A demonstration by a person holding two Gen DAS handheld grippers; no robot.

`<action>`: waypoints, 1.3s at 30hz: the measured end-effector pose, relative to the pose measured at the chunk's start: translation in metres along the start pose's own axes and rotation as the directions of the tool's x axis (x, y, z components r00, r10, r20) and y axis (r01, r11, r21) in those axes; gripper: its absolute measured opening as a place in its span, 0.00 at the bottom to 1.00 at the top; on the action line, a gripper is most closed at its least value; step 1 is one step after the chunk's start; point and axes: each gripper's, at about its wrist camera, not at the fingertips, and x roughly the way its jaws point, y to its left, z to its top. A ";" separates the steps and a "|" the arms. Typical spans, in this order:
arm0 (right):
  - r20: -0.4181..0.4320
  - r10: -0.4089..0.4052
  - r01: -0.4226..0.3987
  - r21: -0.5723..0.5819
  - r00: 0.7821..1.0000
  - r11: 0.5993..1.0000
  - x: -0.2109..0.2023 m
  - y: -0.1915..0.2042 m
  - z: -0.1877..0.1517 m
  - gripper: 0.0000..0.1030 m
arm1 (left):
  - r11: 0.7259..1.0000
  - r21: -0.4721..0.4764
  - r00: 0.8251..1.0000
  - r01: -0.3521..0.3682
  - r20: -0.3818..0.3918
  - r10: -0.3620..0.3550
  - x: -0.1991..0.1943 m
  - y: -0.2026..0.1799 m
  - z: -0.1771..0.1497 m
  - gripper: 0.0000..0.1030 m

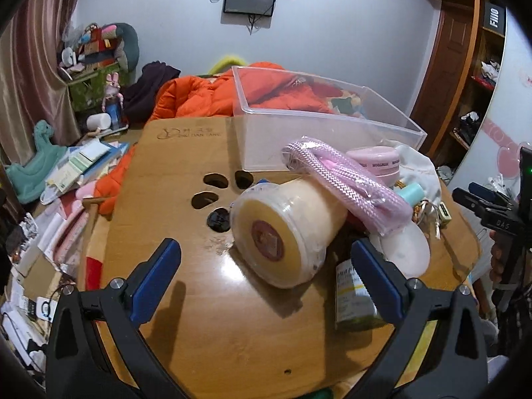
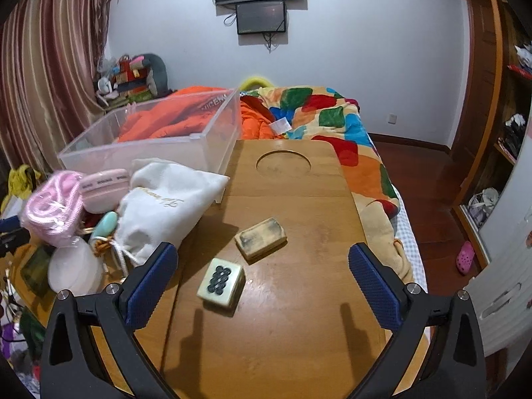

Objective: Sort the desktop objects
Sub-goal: 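Close the left gripper on the cream tape cup while the right gripper grasps the beige block, then carry the tape cup and beige block into the clear box with both grippers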

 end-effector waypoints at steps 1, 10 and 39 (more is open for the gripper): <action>-0.001 -0.006 0.006 -0.014 1.000 1.000 0.003 0.000 0.002 0.94 | 1.000 0.001 1.000 0.003 -0.001 -0.003 0.003 -0.001 0.001 1.00; -0.082 0.023 -0.028 -0.055 0.996 0.998 0.034 -0.004 0.011 0.71 | 0.999 0.047 1.000 -0.008 -0.023 0.009 0.026 -0.016 0.011 0.99; -0.140 0.073 -0.088 -0.110 0.988 0.990 0.051 0.006 0.010 0.40 | 0.999 0.010 0.998 -0.045 0.035 0.044 0.027 -0.020 0.007 0.85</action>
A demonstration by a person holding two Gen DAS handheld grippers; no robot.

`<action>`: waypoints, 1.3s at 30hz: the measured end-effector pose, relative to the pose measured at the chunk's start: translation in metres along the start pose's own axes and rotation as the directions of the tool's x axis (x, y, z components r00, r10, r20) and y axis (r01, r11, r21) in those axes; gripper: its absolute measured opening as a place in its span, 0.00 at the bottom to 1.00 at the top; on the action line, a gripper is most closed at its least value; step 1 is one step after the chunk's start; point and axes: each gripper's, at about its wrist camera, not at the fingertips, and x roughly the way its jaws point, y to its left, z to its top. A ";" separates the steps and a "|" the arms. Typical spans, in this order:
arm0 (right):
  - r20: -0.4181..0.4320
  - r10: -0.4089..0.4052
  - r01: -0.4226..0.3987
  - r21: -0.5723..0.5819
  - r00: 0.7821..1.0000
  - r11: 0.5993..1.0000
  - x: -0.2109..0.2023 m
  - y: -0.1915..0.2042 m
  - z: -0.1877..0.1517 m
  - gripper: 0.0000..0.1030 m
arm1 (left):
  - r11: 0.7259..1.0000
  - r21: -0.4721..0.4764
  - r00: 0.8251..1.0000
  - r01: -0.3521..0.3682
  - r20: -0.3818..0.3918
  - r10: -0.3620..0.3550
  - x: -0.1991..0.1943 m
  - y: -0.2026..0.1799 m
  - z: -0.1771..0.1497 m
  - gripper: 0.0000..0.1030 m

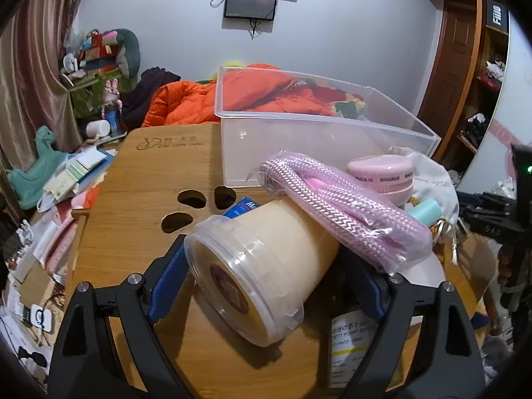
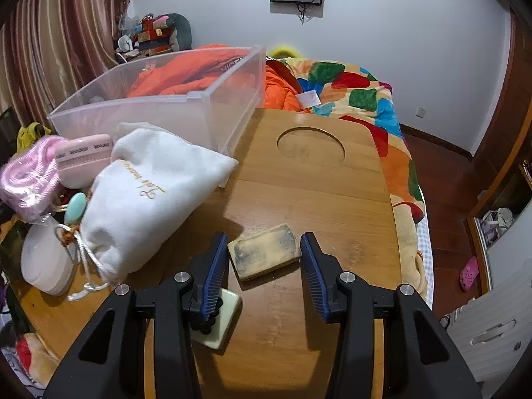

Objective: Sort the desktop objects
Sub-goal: 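Carry the tape cup and beige block into the clear box with both grippers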

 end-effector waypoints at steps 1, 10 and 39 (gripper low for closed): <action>0.006 0.001 -0.001 0.003 1.000 1.000 -0.003 0.000 0.000 0.40 | 1.000 -0.001 1.000 -0.003 0.000 0.003 -0.001 0.001 -0.001 0.85; 0.053 0.013 -0.014 0.023 0.998 1.000 -0.022 0.002 0.004 0.40 | 0.999 -0.040 0.999 -0.013 0.037 0.014 -0.020 0.012 -0.005 0.85; 0.187 0.076 -0.074 -0.018 0.979 0.997 -0.077 0.027 0.023 0.40 | 0.999 -0.015 0.987 0.038 0.157 -0.036 -0.079 0.013 0.028 0.85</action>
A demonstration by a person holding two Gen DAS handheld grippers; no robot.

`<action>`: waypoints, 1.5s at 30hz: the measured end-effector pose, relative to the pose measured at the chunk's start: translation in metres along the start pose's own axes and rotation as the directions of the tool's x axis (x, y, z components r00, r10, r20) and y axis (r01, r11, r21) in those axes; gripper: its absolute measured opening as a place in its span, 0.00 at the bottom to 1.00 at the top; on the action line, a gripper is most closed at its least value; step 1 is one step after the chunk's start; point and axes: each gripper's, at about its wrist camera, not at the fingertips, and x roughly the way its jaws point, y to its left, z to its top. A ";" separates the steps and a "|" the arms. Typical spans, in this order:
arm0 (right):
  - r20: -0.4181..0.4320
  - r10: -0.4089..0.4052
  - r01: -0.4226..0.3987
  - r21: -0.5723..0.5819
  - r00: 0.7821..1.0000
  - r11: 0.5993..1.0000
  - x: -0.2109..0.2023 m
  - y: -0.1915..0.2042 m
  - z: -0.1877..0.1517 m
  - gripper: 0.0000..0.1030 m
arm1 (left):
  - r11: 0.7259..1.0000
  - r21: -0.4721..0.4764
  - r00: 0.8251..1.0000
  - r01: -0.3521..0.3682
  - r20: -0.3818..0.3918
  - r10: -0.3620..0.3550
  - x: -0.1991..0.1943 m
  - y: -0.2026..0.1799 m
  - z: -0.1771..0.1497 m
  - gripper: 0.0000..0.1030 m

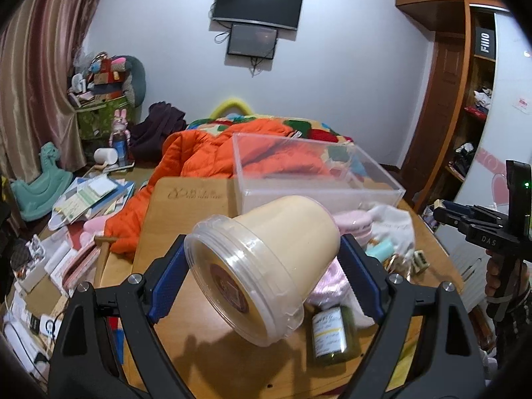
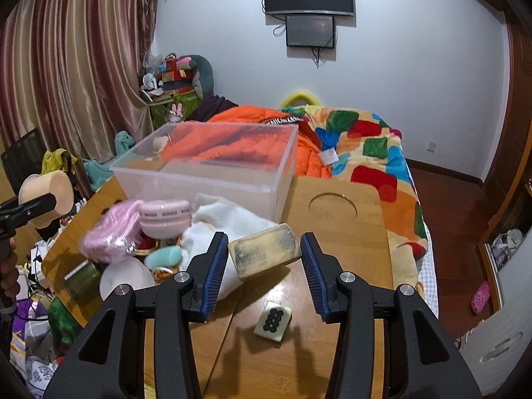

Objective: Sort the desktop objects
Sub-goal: 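Carry the tape cup and beige block into the clear box with both grippers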

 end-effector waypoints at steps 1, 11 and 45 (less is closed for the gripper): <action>0.005 0.002 -0.002 -0.002 1.000 1.000 -0.001 0.001 0.003 0.40 | 1.000 0.006 1.000 0.004 0.004 -0.004 0.000 0.000 0.003 0.85; 0.044 0.020 -0.017 -0.054 0.999 0.998 -0.002 0.010 0.039 0.40 | 0.996 0.078 0.999 0.031 0.004 -0.032 0.017 -0.007 0.051 0.85; -0.244 0.134 -0.182 -0.184 0.960 0.966 0.148 0.033 0.102 0.40 | 0.971 0.208 0.949 0.119 -0.311 -0.050 0.177 -0.028 0.106 0.85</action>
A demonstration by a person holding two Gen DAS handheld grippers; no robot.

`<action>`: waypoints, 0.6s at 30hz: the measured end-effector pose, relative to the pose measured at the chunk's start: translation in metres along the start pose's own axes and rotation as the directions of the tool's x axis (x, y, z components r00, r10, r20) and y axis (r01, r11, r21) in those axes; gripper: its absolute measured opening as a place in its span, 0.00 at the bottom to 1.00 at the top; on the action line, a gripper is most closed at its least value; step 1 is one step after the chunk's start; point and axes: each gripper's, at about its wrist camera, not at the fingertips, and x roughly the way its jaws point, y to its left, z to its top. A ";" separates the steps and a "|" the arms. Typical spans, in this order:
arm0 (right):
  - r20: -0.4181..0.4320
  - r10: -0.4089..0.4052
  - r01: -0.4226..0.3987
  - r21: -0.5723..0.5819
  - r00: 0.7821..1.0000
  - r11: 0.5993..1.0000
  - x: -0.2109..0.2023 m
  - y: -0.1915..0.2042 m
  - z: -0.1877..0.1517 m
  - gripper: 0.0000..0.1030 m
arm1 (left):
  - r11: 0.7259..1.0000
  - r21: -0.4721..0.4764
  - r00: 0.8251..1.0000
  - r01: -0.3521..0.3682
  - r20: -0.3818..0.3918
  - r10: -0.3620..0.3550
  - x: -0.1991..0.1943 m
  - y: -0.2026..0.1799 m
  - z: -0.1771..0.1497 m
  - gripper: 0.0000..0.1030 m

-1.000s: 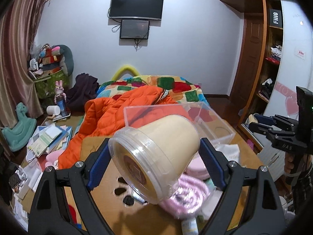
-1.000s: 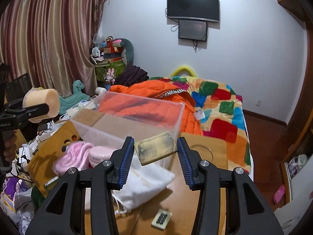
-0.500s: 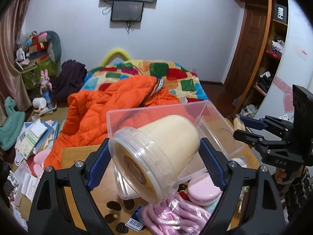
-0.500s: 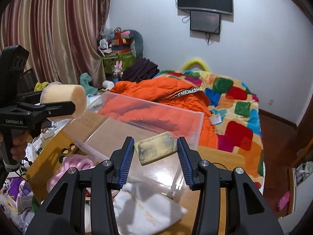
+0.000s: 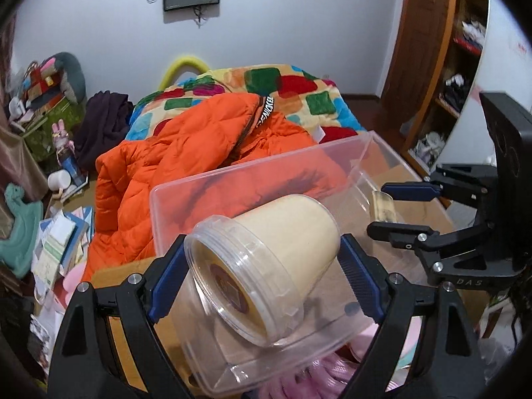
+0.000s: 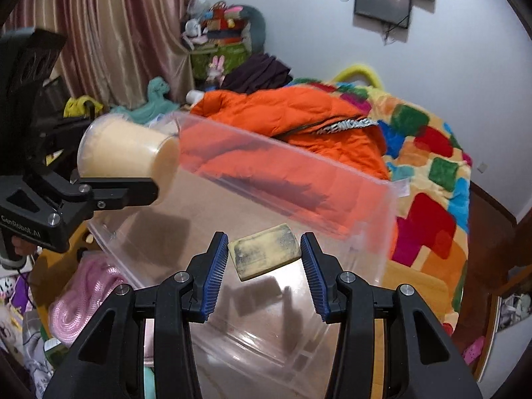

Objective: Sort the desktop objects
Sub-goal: 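Carry the tape cup and beige block into the clear box with both grippers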

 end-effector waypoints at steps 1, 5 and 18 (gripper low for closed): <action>-0.009 -0.007 0.007 -0.013 1.000 1.000 0.003 0.001 0.000 0.40 | 1.000 0.010 1.000 0.000 -0.008 0.001 0.002 -0.001 0.001 0.85; -0.032 -0.011 0.010 -0.041 0.999 0.999 0.012 0.003 0.002 0.40 | 0.999 0.032 1.000 0.006 -0.018 -0.006 0.009 -0.003 0.000 0.85; -0.029 0.005 -0.006 -0.048 1.000 0.999 0.019 0.011 0.002 0.40 | 0.996 0.080 0.998 -0.041 -0.047 0.045 0.032 -0.004 -0.006 0.85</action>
